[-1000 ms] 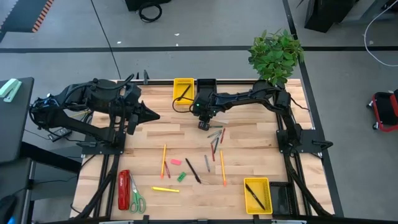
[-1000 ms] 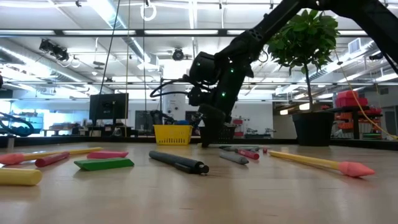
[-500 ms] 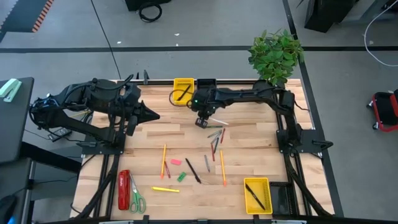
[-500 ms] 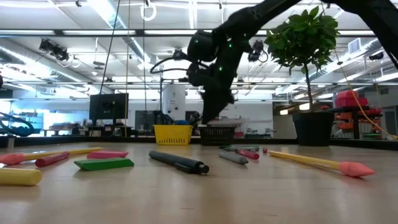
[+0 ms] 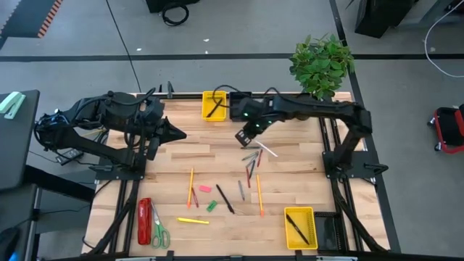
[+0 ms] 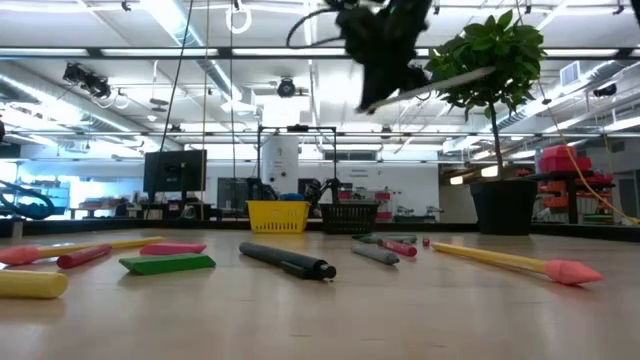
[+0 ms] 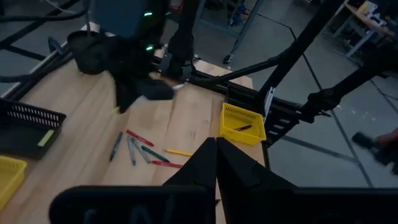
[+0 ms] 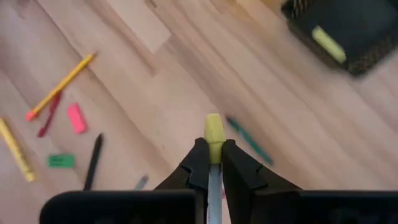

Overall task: Sort crayons/erasers/pens/pencils in bins
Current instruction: Put the white pencil into the bottom black bin

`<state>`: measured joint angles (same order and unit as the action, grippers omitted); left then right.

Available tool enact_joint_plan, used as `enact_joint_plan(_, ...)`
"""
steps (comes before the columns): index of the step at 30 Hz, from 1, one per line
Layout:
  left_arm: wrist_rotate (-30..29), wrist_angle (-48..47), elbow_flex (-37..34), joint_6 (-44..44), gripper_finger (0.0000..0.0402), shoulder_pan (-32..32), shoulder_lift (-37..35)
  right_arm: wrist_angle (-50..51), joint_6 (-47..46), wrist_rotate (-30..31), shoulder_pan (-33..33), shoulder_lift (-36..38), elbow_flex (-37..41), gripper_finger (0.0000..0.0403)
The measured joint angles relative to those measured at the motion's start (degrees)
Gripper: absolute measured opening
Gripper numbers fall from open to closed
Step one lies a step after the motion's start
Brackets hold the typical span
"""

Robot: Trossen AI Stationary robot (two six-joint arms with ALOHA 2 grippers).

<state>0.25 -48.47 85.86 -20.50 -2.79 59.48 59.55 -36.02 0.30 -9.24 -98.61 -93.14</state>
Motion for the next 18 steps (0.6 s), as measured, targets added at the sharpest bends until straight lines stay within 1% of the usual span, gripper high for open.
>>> enact_joint_plan(4,0.01,0.24,0.00,0.72,0.0024,0.00,0.00,6.63,-9.77,3.80,4.60,3.71,1.04,0.0033)
enact_joint_plan(6,0.01,0.24,0.00,0.80,0.0024,0.00,0.00,9.13,-15.66,6.78,7.87,5.42,1.90,0.0033)
enact_joint_plan(10,0.01,0.24,0.00,0.82,0.0017,0.00,0.00,10.26,-31.81,14.24,16.24,9.18,5.45,0.0033)
enact_joint_plan(12,0.02,0.24,0.00,0.82,0.0013,0.00,0.00,10.69,-39.21,16.67,20.38,10.98,7.53,0.0033)
enact_joint_plan(18,0.02,0.11,0.00,0.81,0.0017,0.00,0.00,14.90,-57.44,17.82,31.02,13.38,13.38,0.0033)
